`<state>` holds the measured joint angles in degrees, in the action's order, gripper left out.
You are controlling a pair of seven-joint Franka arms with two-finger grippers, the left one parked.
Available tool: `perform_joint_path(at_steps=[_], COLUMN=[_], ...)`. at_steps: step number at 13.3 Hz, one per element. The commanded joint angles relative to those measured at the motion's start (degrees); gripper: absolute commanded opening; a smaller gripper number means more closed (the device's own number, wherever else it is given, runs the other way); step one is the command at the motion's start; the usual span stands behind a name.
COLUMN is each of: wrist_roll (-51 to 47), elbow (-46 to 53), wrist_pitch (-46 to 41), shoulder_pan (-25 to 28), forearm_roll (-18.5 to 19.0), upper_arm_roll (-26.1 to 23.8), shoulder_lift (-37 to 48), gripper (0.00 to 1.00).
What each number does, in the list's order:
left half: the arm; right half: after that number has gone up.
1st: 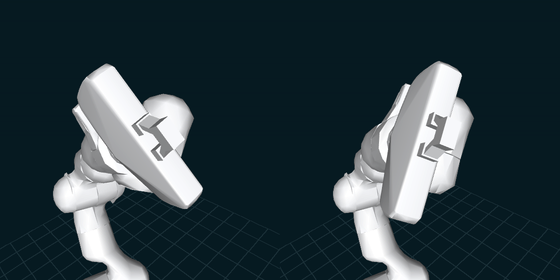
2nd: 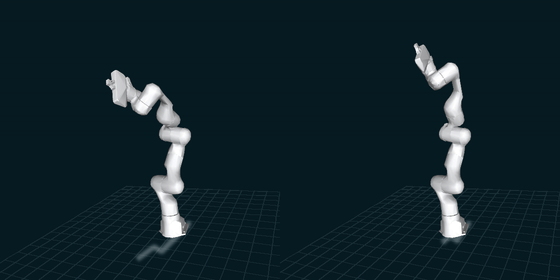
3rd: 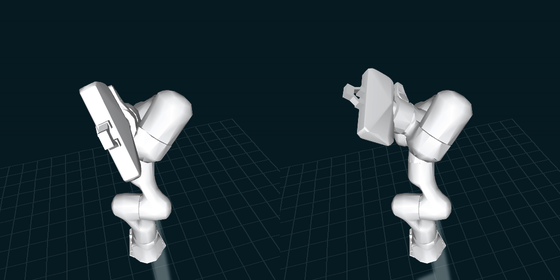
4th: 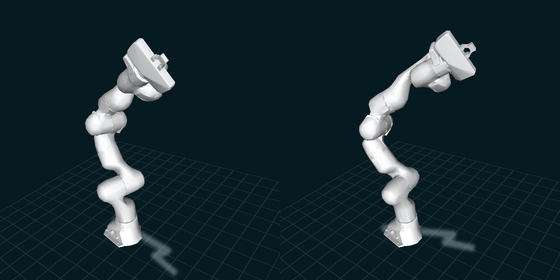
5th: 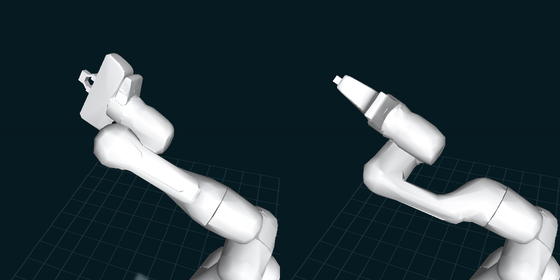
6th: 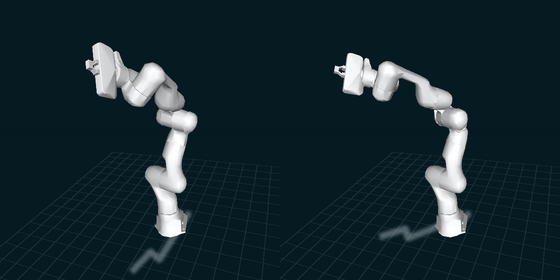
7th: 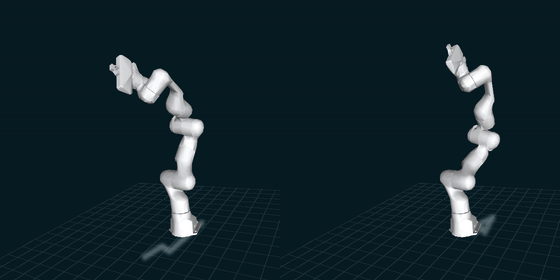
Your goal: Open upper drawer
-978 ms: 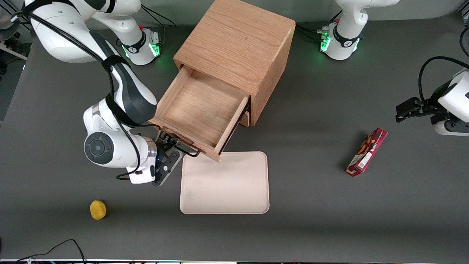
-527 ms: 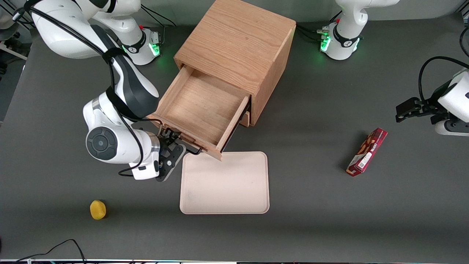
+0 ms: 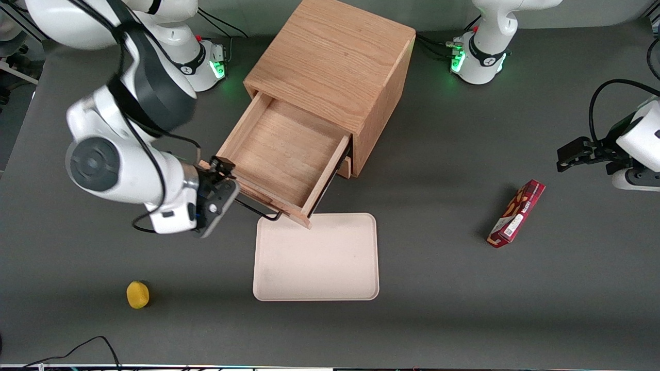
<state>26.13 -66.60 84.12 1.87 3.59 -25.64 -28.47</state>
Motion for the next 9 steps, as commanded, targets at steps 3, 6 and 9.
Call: perform_joint_path(at_steps=[3,6,9], wrist_roll=[-2.0,-5.4,-4.7], elbow=[-7.0,-13.7,-31.5], wrist_pitch=[-2.4,-1.4,6.1], shoulder_pan=[-6.3,-12.1,-19.8], forearm_roll=[-2.1,-3.5,-9.5], upper_arm_roll=[0.3,0.1,0.2], shoulder_lift=[13.5,21.7,39.0], gripper=[1.0,1.0,1.0])
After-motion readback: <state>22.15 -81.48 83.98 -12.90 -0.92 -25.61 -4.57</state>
